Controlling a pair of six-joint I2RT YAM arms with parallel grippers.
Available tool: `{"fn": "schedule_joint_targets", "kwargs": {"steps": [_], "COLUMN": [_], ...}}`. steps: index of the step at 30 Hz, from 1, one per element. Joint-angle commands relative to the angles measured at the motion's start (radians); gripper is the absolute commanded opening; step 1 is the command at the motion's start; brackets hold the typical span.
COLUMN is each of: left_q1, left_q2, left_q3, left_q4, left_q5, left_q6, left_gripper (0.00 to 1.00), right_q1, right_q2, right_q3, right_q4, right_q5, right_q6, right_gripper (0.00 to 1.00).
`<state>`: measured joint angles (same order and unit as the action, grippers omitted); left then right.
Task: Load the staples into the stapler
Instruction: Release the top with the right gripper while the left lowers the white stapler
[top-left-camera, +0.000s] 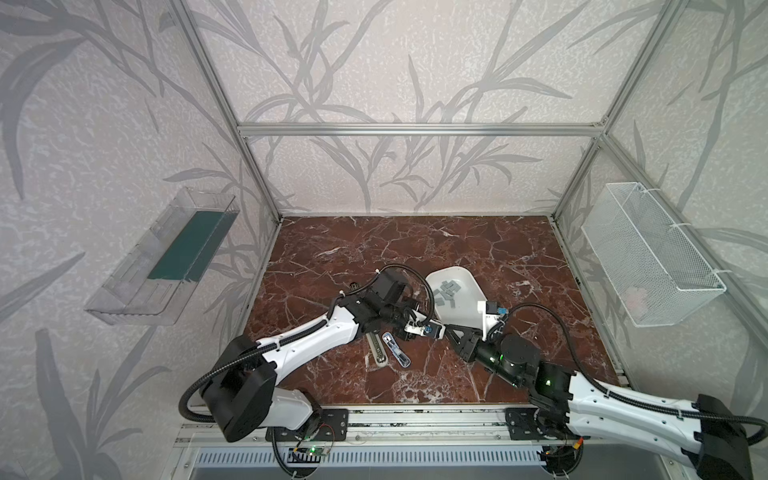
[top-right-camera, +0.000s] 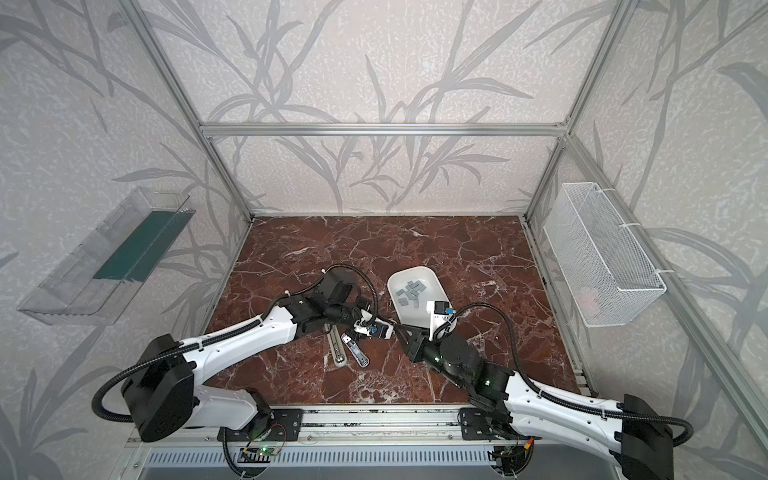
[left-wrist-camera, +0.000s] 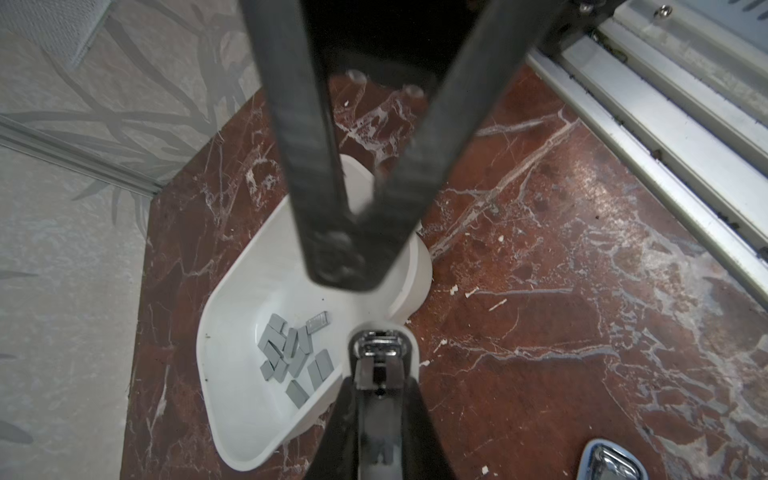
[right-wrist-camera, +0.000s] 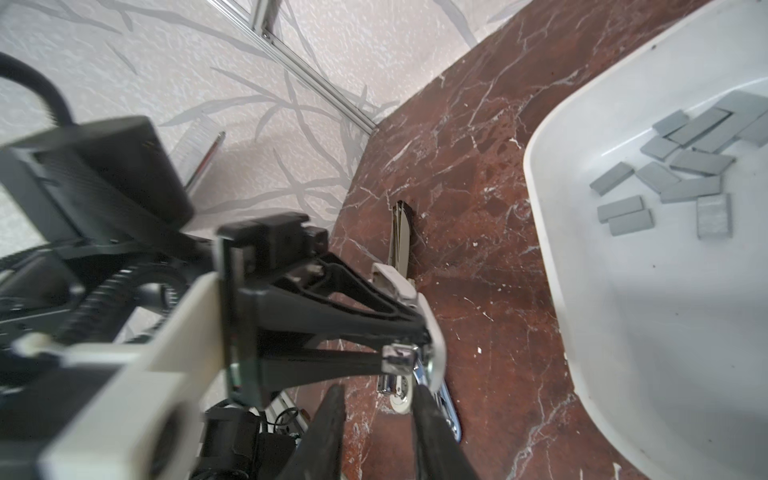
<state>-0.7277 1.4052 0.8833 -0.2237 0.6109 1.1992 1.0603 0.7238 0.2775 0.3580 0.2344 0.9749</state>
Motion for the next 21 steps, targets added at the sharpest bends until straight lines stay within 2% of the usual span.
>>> {"fn": "schedule_joint_targets", "kwargs": {"steps": [1, 11, 17, 21], "left_q1": [0.018, -0.021, -0.074, -0.099], "left_q2": [0.03, 0.156, 0.236, 0.264], "left_q3": [0.044, 0.087, 0.09, 0.099], "left_q4": [-0.116, -0.342, -0.389, -0.4], "left_q5": [-0.034, -0.023, -0.121, -0.146], "left_q6": [0.105, 0.359, 0.436, 0.445], "left_gripper": [0.0, 0.01, 0.01, 0.01], "right_q1": [0.004, 0.001, 0.0, -0.001], "right_q2": [-0.065, -0.209, -0.208, -0.205], "right_q3": [-0.019, -0.032, -0.024, -0.023], "right_q4": [-0.058, -0.182, -0.192, -0.189], "right_q5": [0.064, 0.153, 0.154, 0.151], "right_q6": [0.005, -0.017, -0.026, -0.03], "right_gripper": [0.31, 0.36, 0.38, 0.39]}}
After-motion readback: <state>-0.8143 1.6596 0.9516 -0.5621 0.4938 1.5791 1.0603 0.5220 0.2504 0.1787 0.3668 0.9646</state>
